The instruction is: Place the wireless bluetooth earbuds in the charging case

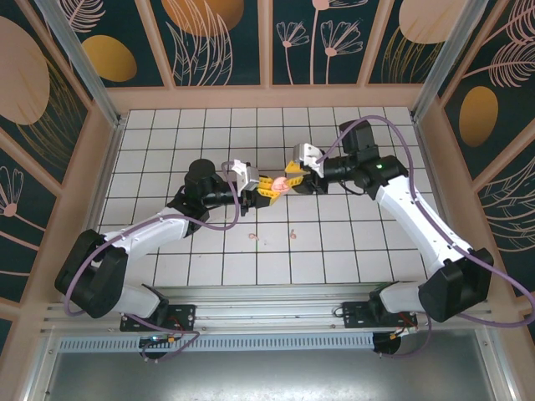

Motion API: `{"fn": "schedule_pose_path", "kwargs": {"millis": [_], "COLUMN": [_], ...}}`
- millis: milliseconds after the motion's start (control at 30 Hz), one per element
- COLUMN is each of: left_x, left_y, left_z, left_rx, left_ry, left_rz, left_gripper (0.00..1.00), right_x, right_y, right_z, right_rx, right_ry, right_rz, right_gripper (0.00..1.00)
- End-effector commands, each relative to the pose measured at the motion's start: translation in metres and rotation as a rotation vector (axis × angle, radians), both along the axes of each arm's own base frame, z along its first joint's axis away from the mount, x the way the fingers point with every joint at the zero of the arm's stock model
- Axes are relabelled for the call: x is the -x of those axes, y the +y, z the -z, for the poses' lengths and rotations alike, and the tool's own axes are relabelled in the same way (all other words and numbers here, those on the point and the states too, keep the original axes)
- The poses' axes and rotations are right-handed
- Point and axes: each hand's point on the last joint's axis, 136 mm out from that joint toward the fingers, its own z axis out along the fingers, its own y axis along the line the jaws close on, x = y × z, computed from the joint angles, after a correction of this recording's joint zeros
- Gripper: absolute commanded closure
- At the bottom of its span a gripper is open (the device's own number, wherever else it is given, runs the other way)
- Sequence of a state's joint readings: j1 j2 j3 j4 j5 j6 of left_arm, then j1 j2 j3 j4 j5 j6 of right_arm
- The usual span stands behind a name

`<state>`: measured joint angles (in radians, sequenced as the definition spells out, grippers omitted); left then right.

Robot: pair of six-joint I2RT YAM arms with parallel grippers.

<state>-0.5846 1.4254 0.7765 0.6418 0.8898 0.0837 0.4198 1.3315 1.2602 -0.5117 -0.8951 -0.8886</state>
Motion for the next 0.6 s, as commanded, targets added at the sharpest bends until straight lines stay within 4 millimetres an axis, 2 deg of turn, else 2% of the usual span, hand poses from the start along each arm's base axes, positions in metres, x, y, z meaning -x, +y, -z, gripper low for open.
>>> {"fn": "schedule_pose_path", "kwargs": {"millis": [0, 167, 267, 400, 567], "left_x": [0.004, 0.004, 0.002, 0.001, 0.002], "left_y": [-0.001, -0.001, -0.002, -0.003, -0.003], "left_z": [-0.011, -0.011, -0.010, -0.009, -0.010], "left_rx": [0.009, 0.009, 0.008, 0.008, 0.011], "left_ry": [-0.044, -0.044, -0.035, -0.028, -0.030], "left_rz": [0.025, 0.025, 0.019, 0.019, 0.024], "left_gripper": [0.84, 0.85, 0.85, 0.85, 0.85], "right_x": [0.000, -0.007, -0.004, 0.013, 0.021], "right_y": [0.000, -0.002, -0.004, -0.006, -0.005], "right_z": [-0.018, -0.012, -0.014, -0.014, -0.005], "right_rx": [-0.076, -0.073, -0.087, -0.088, -0.084], "right_ry": [-0.007, 0.041, 0.065, 0.058, 0.055], "right_rz": [-0.014, 0.011, -0.002, -0.066, -0.101], "right_gripper": [0.65, 0.65, 0.65, 0.53, 0.47]}}
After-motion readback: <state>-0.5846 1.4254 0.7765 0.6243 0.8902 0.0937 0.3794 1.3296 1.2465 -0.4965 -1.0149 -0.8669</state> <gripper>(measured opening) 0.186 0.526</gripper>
